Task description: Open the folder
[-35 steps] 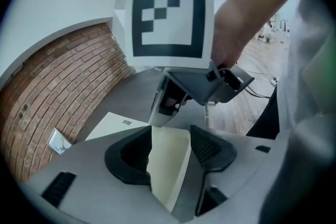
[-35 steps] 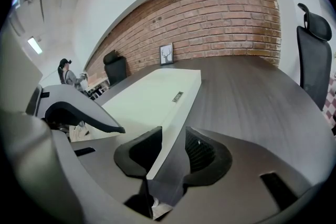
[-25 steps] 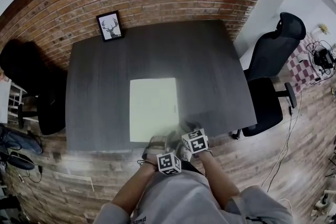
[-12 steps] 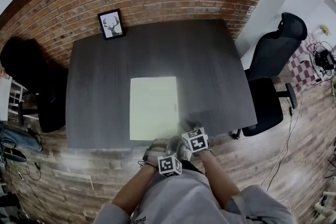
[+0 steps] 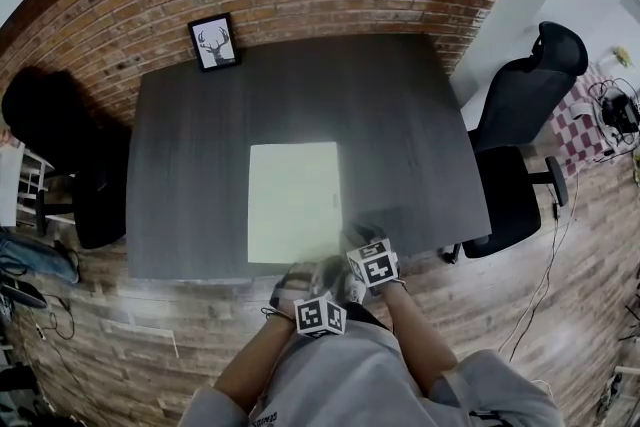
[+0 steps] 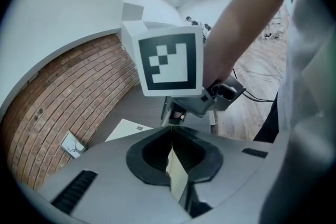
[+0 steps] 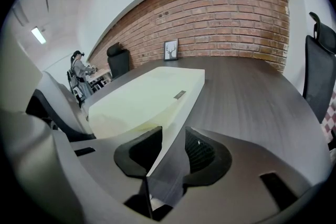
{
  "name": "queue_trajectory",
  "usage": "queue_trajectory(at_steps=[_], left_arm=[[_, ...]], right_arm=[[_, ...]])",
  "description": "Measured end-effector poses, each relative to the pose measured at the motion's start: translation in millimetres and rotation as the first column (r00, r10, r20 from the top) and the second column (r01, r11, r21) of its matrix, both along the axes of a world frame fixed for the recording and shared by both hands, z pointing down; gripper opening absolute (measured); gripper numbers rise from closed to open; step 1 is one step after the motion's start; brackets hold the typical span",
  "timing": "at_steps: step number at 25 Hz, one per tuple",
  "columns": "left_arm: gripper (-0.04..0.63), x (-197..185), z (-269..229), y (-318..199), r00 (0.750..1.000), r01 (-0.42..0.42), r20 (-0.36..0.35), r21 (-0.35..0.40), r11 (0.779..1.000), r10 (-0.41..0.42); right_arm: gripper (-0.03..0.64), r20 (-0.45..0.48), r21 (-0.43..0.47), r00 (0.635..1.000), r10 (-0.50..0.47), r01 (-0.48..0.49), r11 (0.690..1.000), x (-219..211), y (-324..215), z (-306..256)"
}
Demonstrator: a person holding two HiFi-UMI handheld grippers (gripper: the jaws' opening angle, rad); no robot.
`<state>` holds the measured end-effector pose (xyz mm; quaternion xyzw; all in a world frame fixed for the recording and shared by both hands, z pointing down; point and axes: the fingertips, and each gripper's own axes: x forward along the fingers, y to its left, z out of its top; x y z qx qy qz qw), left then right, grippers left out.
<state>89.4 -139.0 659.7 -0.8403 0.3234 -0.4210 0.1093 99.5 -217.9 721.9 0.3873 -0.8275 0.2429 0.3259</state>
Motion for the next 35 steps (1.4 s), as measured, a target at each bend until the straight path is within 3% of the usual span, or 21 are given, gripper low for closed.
queue_trajectory(at_steps=[5, 10, 13, 17, 24, 30, 33, 35], left_arm=[[0.006, -10.9, -33.4, -7.3, 0.993, 0.079, -0.091, 0.053, 0.995, -0.074], [0.006, -30.6, -67.1, -8.6, 0.967, 0.185, -0.191, 0.08, 0.98, -0.167], [0.006, -48.5, -88.7, -8.9, 0.935, 0.265, -0.263, 0.073, 0.961, -0.238], [0.006, -73.0, -114.7, -10.5, 0.875, 0.366, -0.355, 0.037, 0.93, -0.33], [0.006, -95.4, -132.5, -11.4, 0.801, 0.453, -0.439, -0.001, 0.891, -0.408], [0.006, -119.9, -156.0, -14.1, 0.682, 0.536, -0.552, -0.068, 0.841, -0.48], [0.006, -142.6, -165.3, -12.7, 0.598, 0.594, -0.603, -0.11, 0.797, -0.529], [0.006, -165.0, -170.5, -9.6, 0.531, 0.641, -0.63, -0.139, 0.755, -0.566]], right_arm=[[0.109, -0.007, -0.002, 1.0, -0.009, 0.009, 1.0, -1.7, 1.6, -1.8], [0.109, -0.017, 0.001, 1.0, -0.016, 0.016, 1.0, -1.2, 1.7, -0.7], [0.109, -0.026, 0.001, 0.999, -0.019, 0.019, 1.0, -0.3, 0.5, 1.2], [0.109, -0.028, -0.004, 0.999, -0.014, 0.014, 1.0, 0.2, -0.8, 0.1], [0.115, -0.046, 0.001, 0.998, -0.03, 0.03, 1.0, -0.1, -3.4, -0.9], [0.133, -0.057, 0.004, 0.998, -0.032, 0.032, 0.999, -0.8, -5.3, -2.4], [0.135, -0.06, -0.002, 0.998, -0.03, 0.03, 1.0, 0.1, -5.4, -1.7], [0.138, -0.059, -0.007, 0.998, -0.025, 0.024, 1.0, 0.2, -5.3, -1.6]])
